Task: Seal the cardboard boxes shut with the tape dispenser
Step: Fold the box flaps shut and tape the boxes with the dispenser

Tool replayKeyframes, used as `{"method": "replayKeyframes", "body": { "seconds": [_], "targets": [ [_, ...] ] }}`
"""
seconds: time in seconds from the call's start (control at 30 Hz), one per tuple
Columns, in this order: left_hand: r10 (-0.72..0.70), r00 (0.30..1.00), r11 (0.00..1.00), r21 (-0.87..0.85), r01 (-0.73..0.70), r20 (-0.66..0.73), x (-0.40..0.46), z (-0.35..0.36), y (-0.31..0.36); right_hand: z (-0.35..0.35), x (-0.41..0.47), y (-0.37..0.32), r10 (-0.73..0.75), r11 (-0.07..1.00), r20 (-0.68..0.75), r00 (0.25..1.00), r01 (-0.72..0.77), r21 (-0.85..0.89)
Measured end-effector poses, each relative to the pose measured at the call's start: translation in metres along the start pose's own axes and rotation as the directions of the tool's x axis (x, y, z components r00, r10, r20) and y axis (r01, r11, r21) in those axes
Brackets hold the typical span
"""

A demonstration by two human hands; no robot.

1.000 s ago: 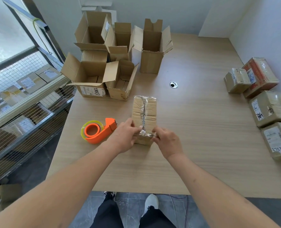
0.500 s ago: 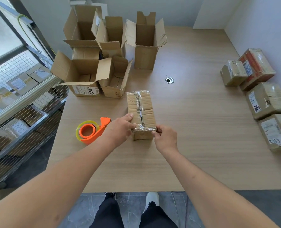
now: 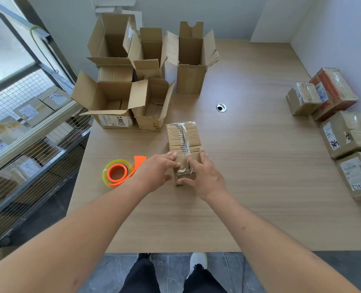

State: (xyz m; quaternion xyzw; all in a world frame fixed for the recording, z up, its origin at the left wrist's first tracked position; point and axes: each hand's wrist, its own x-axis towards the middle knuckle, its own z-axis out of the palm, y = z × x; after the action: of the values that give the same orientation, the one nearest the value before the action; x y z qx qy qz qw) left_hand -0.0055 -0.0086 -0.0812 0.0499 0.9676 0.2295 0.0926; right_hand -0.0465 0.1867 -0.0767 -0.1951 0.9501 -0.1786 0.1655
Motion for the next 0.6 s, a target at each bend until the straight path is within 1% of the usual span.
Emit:
{"method": "replayKeyframes", "body": {
  "seconds": [0.07,0.2,0.33,0.5,0.6],
  "targets": [
    [0.014,1.0,1.0,-0.002,-0.014,-0.017,0.002,0.001,-0.003,0.008,0.001,-0.008,0.029,0.999,0.006,1.0,-0.029,-0.026],
    [0.048,0.997,0.999,-0.018,-0.049,-0.059,0.006,0.003,-0.007,0.019,0.003,-0.02,0.099,0.993,-0.096,0.99,-0.104,-0.047],
    [0.076,0.994,0.997,-0.012,-0.077,-0.084,0.002,0.01,-0.012,0.023,0.005,-0.028,0.134,0.988,-0.088,0.987,-0.14,-0.063],
    [0.081,0.996,0.997,-0.002,-0.081,-0.022,0.002,0.004,-0.009,0.018,0.016,-0.038,0.236,0.968,-0.12,0.964,-0.244,-0.063],
    [0.089,0.996,0.996,-0.013,-0.089,-0.009,-0.001,0.002,-0.009,0.024,0.019,-0.045,0.255,0.955,-0.128,0.958,-0.27,-0.119]
  ]
}}
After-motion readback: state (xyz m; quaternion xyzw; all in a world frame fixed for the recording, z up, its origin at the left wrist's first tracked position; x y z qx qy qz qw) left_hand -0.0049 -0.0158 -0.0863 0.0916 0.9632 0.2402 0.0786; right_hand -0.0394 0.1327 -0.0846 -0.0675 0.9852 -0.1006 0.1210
